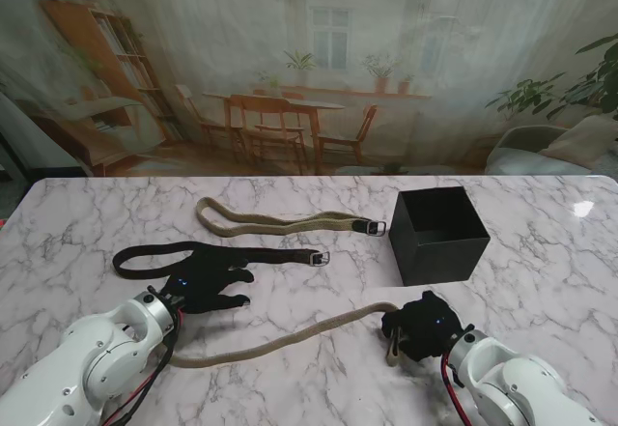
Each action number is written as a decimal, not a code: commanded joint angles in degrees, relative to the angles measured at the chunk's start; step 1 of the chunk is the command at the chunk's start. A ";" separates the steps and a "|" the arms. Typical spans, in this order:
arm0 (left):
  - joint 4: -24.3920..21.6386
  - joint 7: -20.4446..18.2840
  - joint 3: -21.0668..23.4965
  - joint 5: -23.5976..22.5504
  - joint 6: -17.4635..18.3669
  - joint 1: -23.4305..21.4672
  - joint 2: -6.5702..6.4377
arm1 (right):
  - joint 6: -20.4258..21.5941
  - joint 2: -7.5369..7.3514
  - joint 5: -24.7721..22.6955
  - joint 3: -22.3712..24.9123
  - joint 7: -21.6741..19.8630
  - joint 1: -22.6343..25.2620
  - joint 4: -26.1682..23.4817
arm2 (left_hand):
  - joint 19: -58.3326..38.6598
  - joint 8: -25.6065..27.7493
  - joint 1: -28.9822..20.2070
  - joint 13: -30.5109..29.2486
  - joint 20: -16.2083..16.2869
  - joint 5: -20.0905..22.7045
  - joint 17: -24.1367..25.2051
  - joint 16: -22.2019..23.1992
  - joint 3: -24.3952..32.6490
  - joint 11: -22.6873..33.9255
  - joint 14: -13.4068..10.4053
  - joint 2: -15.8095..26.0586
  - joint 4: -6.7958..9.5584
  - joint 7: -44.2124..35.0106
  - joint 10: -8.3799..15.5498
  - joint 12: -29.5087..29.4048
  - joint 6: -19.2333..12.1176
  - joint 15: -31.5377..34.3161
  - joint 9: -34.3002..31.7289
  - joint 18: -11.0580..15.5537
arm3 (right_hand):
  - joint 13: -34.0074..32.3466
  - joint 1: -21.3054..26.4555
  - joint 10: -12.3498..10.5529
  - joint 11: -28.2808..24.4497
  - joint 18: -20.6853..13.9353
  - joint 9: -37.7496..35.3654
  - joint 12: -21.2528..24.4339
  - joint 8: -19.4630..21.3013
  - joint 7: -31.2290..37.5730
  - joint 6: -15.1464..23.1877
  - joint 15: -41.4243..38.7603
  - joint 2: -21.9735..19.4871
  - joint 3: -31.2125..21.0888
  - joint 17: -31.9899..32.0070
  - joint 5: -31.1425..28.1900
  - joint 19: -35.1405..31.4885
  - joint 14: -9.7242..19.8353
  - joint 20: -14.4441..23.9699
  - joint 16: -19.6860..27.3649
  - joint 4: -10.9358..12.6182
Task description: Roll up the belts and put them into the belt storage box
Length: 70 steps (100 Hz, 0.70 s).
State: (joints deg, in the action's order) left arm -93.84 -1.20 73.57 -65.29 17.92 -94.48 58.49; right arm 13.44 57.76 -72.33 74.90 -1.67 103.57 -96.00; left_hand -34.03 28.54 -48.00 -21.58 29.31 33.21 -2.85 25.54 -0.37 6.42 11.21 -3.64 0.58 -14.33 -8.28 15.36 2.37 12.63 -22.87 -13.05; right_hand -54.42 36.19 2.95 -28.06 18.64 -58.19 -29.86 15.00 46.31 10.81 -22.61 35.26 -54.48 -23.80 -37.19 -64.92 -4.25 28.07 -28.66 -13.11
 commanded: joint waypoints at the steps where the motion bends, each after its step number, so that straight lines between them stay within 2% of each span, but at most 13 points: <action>1: 0.26 -0.91 -0.23 0.12 -0.16 0.15 0.08 | -0.15 0.06 -0.46 0.03 -1.85 1.01 -0.95 | 0.22 0.14 -2.05 -0.29 -0.44 1.13 0.91 0.89 -0.90 -1.21 0.75 2.23 -1.12 -0.61 -1.03 0.59 1.12 -0.50 2.02 -1.57 | 3.86 -2.53 1.60 1.11 3.60 9.91 -0.59 0.66 6.76 6.75 -0.90 -1.54 1.75 1.94 -6.66 0.44 -1.62 1.59 -0.96 -0.04; 7: 0.37 -0.84 -0.29 0.15 -0.14 0.22 0.09 | -0.26 0.09 -0.52 -0.13 -1.33 1.15 -1.00 | 0.23 0.14 -2.06 -0.26 -0.44 1.11 0.95 0.90 -0.89 -1.21 0.68 2.21 -1.12 -0.61 -1.07 0.59 1.12 -0.49 2.06 -1.57 | 6.51 -2.95 3.09 2.69 4.31 15.62 0.40 1.08 7.01 7.71 -0.94 -1.13 1.67 2.18 -7.26 0.49 -1.47 2.10 -1.00 0.19; 16: 0.47 -0.69 -0.35 0.15 -0.14 0.28 0.09 | -0.36 0.11 -0.55 -0.23 -1.12 1.36 -1.21 | 0.23 0.13 -2.01 -0.26 -0.44 1.06 0.95 0.91 -0.92 -1.18 0.67 2.21 -1.13 -0.59 -1.06 0.61 1.11 -0.48 2.05 -1.59 | 12.04 -3.52 5.97 6.40 4.68 23.78 6.82 1.56 6.89 8.48 -1.15 -0.47 0.99 3.20 -7.71 1.32 -2.09 3.57 0.45 0.21; 22: 0.54 -0.63 -0.38 0.13 -0.11 0.32 0.09 | -0.42 0.14 -0.39 -0.34 -0.97 1.38 -1.20 | 0.25 0.13 -2.05 -0.25 -0.44 1.10 1.00 0.91 -0.91 -1.19 0.68 2.23 -1.13 -0.61 -1.10 0.60 1.07 -0.48 2.09 -1.51 | 14.94 -3.63 8.32 9.48 5.44 27.25 13.46 0.49 8.02 7.59 1.47 0.19 0.37 3.83 -9.60 2.12 -3.14 3.89 3.97 0.03; 39: 0.64 -0.67 -0.48 0.14 -0.11 0.39 0.08 | -0.84 0.26 0.83 -0.85 -0.82 1.08 -0.77 | 0.34 0.12 -2.03 -0.19 -0.48 1.04 1.09 0.91 -0.91 -1.19 0.62 2.27 -1.13 -0.61 -1.11 0.60 1.01 -0.49 2.11 -1.54 | 16.83 -3.41 12.79 12.98 7.81 30.06 18.86 -2.73 8.72 5.16 6.48 1.14 -0.88 4.75 -13.32 4.86 -5.57 2.67 8.40 -0.17; 44: 0.67 -0.68 -0.51 0.14 -0.10 0.42 0.07 | -1.19 0.34 1.71 -1.03 -1.17 0.96 -0.62 | 0.35 0.13 -1.97 -0.27 -0.49 1.06 1.07 0.92 -0.94 -1.18 0.62 2.28 -1.14 -0.62 -1.09 0.60 1.06 -0.46 2.09 -1.52 | 16.12 -2.42 13.27 13.81 8.28 29.21 19.56 -3.33 9.17 4.55 7.22 0.98 -1.43 4.54 -14.06 5.43 -6.19 2.10 9.29 -0.18; 53: 0.71 -0.73 -0.56 0.15 -0.09 0.47 0.07 | -1.65 0.52 3.46 -1.53 -0.81 0.53 0.07 | 0.38 0.13 -1.98 -0.15 -0.49 1.05 1.12 0.91 -0.94 -1.18 0.80 2.26 -1.14 -0.62 -1.12 0.60 1.12 -0.50 2.10 -1.58 | 10.52 -0.02 10.27 12.12 8.72 21.38 19.17 -4.09 9.65 3.56 5.87 0.44 -1.59 1.61 -14.90 4.42 -6.04 1.82 9.21 -0.42; 55: 0.71 -0.75 -0.56 0.15 -0.09 0.47 0.07 | -1.79 0.58 3.82 -1.69 -0.51 0.44 0.31 | 0.38 0.13 -2.01 -0.22 -0.49 1.08 1.09 0.92 -0.94 -1.17 0.71 2.21 -1.14 -0.64 -1.09 0.60 1.09 -0.47 2.08 -1.55 | 9.04 0.41 8.94 11.68 8.60 19.31 19.02 -4.18 9.55 3.45 5.51 0.16 -1.37 0.59 -14.56 3.86 -5.62 1.88 9.09 -0.49; 56: 0.71 -0.75 -0.56 0.16 -0.09 0.47 0.07 | -1.85 0.62 3.97 -1.81 -0.16 0.37 0.50 | 0.38 0.13 -1.98 -0.19 -0.49 1.08 1.09 0.91 -0.95 -1.18 0.71 2.21 -1.14 -0.64 -1.14 0.60 1.08 -0.49 2.10 -1.56 | 7.68 0.70 7.42 11.04 8.43 17.34 18.78 -4.20 9.49 3.44 5.08 0.00 -1.23 -0.26 -14.37 3.33 -5.06 1.98 8.91 -0.50; 57: 0.71 -0.76 -0.56 0.16 -0.10 0.47 0.07 | -1.90 0.65 4.09 -1.94 0.29 0.28 0.71 | 0.39 0.13 -2.01 -0.18 -0.50 1.08 1.10 0.91 -0.93 -1.19 0.73 2.21 -1.13 -0.63 -1.14 0.60 1.08 -0.49 2.11 -1.56 | 7.68 0.70 7.42 11.04 8.43 17.34 18.78 -4.20 9.49 3.44 5.08 0.00 -1.23 -0.26 -14.37 3.33 -5.06 1.98 8.91 -0.50; 59: 0.72 -0.76 -0.57 0.16 -0.10 0.47 0.06 | -1.96 0.71 4.23 -2.16 1.17 0.12 1.08 | 0.40 0.13 -2.07 -0.19 -0.50 1.08 1.10 0.91 -0.89 -1.19 0.74 2.22 -1.12 -0.63 -1.12 0.60 1.06 -0.49 2.10 -1.58 | 4.29 1.36 4.85 8.84 7.52 12.35 17.85 -4.02 9.44 3.53 3.64 -0.48 -0.70 -1.95 -13.96 1.80 -3.40 2.41 8.08 -0.54; 66: 0.75 -0.77 -0.59 0.17 -0.09 0.50 0.06 | -2.16 0.86 4.47 -2.70 3.42 -0.20 1.93 | 0.42 0.12 -2.04 -0.18 -0.50 1.08 1.10 0.91 -0.91 -1.18 0.73 2.22 -1.13 -0.63 -1.08 0.60 1.06 -0.50 2.07 -1.57 | -0.50 2.37 1.94 5.74 5.76 5.03 16.28 -3.58 8.79 4.27 1.67 -1.21 -0.08 -4.67 -12.19 -0.46 -1.23 3.02 6.62 -0.55; 70: 0.77 -0.78 -0.62 0.19 -0.09 0.52 0.06 | -2.04 0.92 4.42 -2.96 4.81 -0.40 2.44 | 0.41 0.13 -2.03 -0.17 -0.50 1.10 1.07 0.91 -0.91 -1.17 0.68 2.23 -1.13 -0.64 -1.07 0.61 1.06 -0.50 2.07 -1.52 | -3.72 2.76 -0.11 3.29 4.52 0.84 13.52 -3.08 8.14 4.27 -0.73 -1.60 0.46 -6.51 -11.17 -2.63 -0.04 3.63 4.08 -0.49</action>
State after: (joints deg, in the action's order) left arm -93.27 -1.15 73.19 -65.27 17.92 -94.06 58.48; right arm 11.49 58.26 -67.40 72.19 3.01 103.15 -94.52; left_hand -34.03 28.54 -48.01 -21.58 29.31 33.22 -2.61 25.54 -0.37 6.42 11.21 -3.64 0.58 -14.33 -8.29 15.36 2.38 12.63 -22.87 -13.05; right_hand -53.45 33.58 6.14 -20.79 24.12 -51.75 -13.24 10.17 49.22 11.31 -18.56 37.59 -52.31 -27.65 -46.20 -64.43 -6.78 30.38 -21.71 -15.04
